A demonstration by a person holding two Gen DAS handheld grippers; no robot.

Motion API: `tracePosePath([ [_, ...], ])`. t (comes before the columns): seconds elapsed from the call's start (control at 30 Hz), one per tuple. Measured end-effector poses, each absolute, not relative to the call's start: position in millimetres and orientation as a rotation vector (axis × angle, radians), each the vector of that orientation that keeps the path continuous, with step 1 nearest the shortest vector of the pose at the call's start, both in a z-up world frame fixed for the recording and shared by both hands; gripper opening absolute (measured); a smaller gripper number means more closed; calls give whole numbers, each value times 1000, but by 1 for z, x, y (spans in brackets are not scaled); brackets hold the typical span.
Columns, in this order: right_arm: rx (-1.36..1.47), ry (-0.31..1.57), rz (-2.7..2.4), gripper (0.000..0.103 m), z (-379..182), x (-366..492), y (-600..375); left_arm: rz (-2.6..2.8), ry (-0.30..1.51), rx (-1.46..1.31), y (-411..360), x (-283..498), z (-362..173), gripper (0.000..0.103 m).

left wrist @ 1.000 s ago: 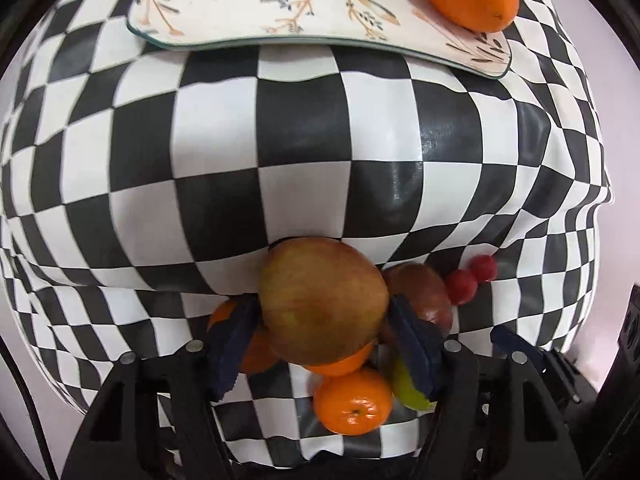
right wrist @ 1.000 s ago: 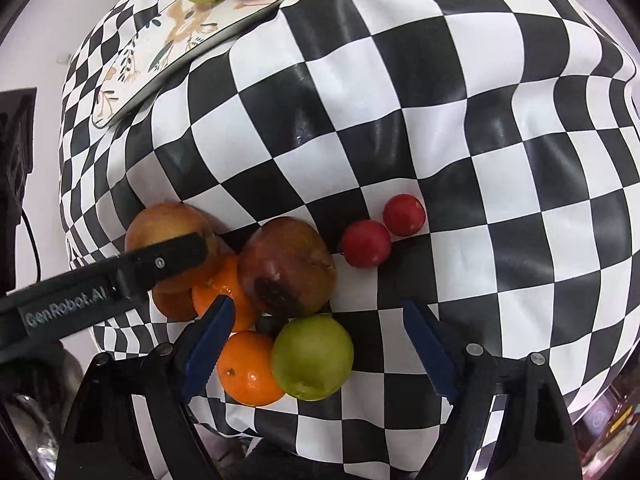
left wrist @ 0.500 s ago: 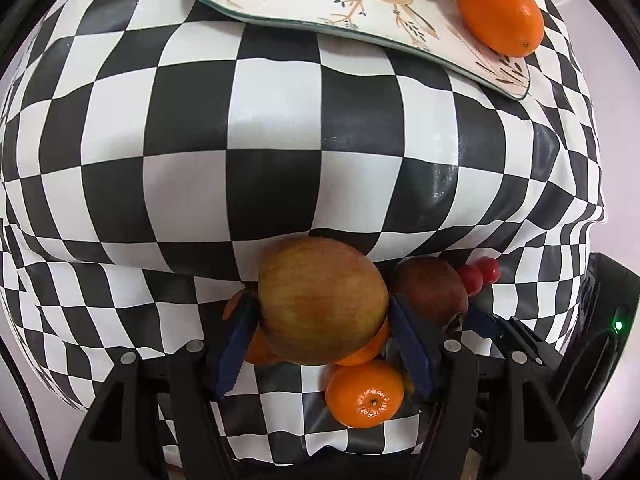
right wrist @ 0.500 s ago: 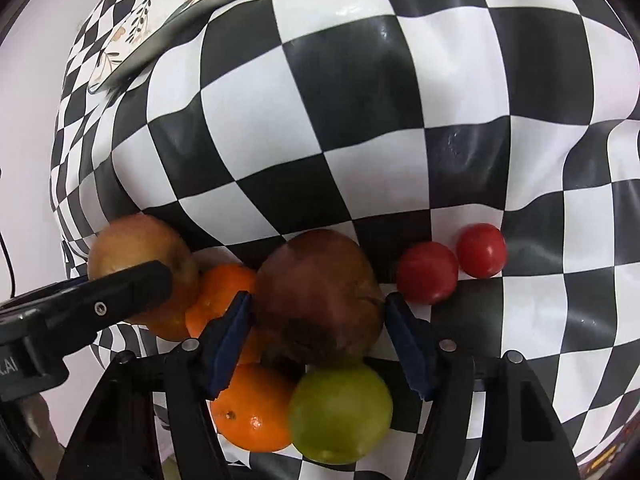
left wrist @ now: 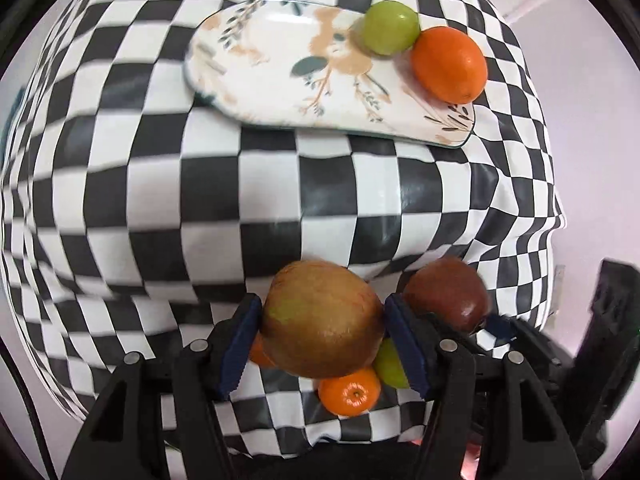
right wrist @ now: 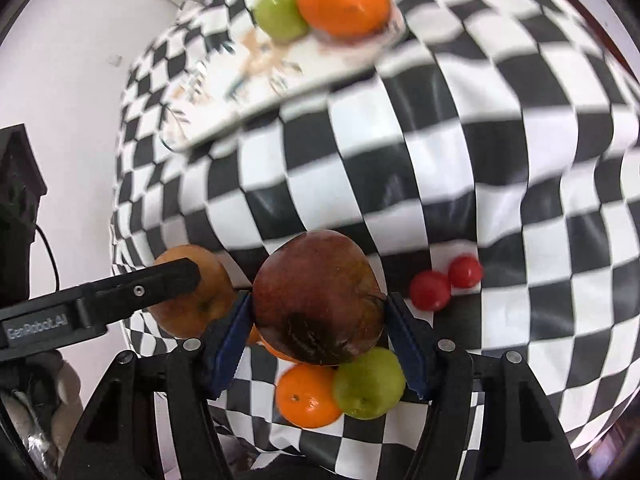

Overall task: Organize fruits
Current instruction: 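Grasp the red apple with the left tool while the right tool grasps the dark brown apple, then lower both apples onto the floral plate and open both tools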

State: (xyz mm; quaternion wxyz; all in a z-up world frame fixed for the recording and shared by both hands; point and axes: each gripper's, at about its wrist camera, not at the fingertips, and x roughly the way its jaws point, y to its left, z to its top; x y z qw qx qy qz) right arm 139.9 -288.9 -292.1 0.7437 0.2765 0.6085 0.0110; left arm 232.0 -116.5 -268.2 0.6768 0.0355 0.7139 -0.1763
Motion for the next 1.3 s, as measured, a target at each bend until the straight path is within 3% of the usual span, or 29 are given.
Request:
tracePosePath([
  [0.13,586,1354,0,68,-296,152,-303,-375,1670,60,-114,237,-293,60],
  [0.27,629,1350,13,68,-292,153,-307,-370,1641,34,-106,242,-283,57],
  [0.33,636,1331,13,68,-288,156,-306,-364,1607,41,-116,242,-270,48],
  [0.37,649,1322,16,68,-286,158,-306,-368,1593,31,-118,245,-258,28],
  [0.4,658,1307,18,68,-280,161,-309,-388,1583,15,-118,251,-250,18],
  [0.53,607,1271,37,68,-263,182,-310,-424,1488,131,-137,270,-224,24],
  [0.63,583,1277,18,68,-260,194,-310,-456,1605,87,-133,263,-251,40],
  [0.8,581,1313,-43,68,-273,171,-323,-486,1787,18,-134,243,-301,42],
  [1.0,673,1346,-126,68,-307,134,-348,-460,1796,90,-146,237,-322,60],
  [1.13,706,1354,-145,68,-319,123,-353,-465,1810,107,-148,240,-337,65],
  [1.3,721,1347,-139,68,-322,120,-353,-462,1782,96,-150,246,-339,63],
])
